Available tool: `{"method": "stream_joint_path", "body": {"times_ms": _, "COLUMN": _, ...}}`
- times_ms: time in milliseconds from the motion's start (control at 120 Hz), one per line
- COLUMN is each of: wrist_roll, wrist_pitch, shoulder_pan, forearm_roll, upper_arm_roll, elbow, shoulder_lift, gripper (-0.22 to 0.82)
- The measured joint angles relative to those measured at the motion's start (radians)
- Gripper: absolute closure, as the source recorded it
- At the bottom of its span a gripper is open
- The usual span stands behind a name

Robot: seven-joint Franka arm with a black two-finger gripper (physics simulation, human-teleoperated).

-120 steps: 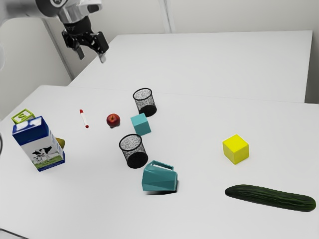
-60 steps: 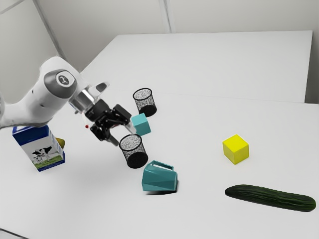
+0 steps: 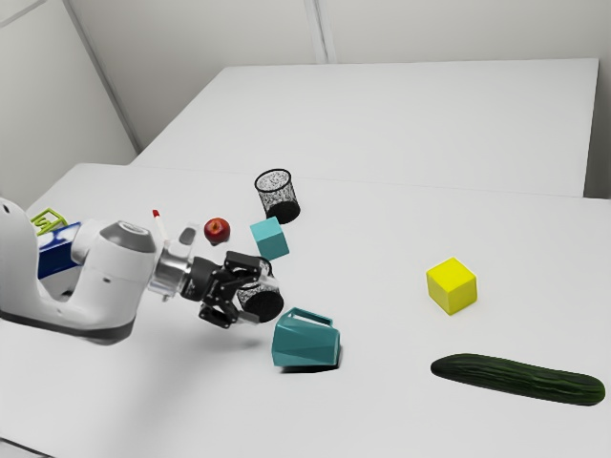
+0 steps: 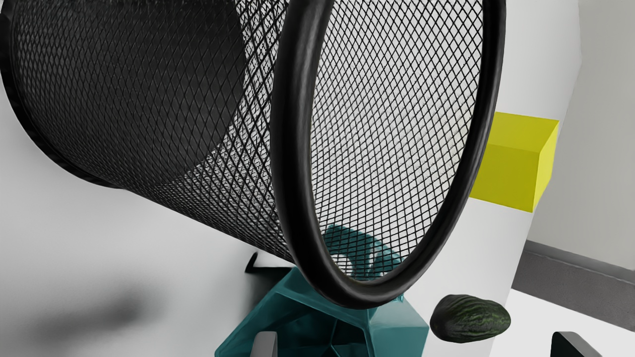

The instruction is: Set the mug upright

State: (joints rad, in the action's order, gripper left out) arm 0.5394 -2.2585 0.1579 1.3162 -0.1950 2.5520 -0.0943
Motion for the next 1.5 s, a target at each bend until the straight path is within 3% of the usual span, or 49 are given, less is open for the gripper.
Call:
{"method": "stream_joint_path", "body": {"times_ms": 333, "wrist_roll": 0.215, "wrist_pitch": -0.033, "shoulder_pan": -0.005, "forearm_roll": 0.155, "upper_arm_roll": 0.005, "elbow": 0.033, "shoulder_lift": 0.060, "gripper": 0.00}}
{"method": "stream_joint_path", "body": {"times_ms": 875, "wrist_roll": 0.387, "wrist_pitch": -0.032, "shoulder_pan": 0.004, "forearm_roll": 0.336, "upper_arm_roll": 0.114, "elbow": 0.055, "shoulder_lift": 0.056, "gripper": 0.00}}
{"method": "stream_joint_path", "body": {"times_ms": 925, "wrist_roll": 0.396, "wrist_pitch": -0.034, "shoulder_pan": 0.004, "forearm_roll": 0.342, "upper_arm_roll": 0.117, "elbow": 0.055, "shoulder_lift": 0.056, "gripper": 0.07}}
{"method": "stream_joint_path", "body": {"times_ms": 1075, "wrist_roll": 0.418, "wrist_pitch": -0.042, "shoulder_pan": 0.003, "forearm_roll": 0.349, "upper_arm_roll": 0.126, "elbow": 0.055, "shoulder_lift": 0.054, "gripper": 0.45}}
{"method": "stream_joint_path", "body": {"times_ms": 1192, "wrist_roll": 0.430, "wrist_pitch": -0.045, "shoulder_pan": 0.002, "forearm_roll": 0.351, "upper_arm_roll": 0.132, "elbow": 0.053, "shoulder_lift": 0.050, "gripper": 0.62}}
{"method": "stream_joint_path", "body": {"times_ms": 1500, "wrist_roll": 0.438, "wrist_pitch": -0.060, "shoulder_pan": -0.001, "forearm_roll": 0.342, "upper_arm_roll": 0.149, "elbow": 0.041, "shoulder_lift": 0.018, "gripper": 0.76}}
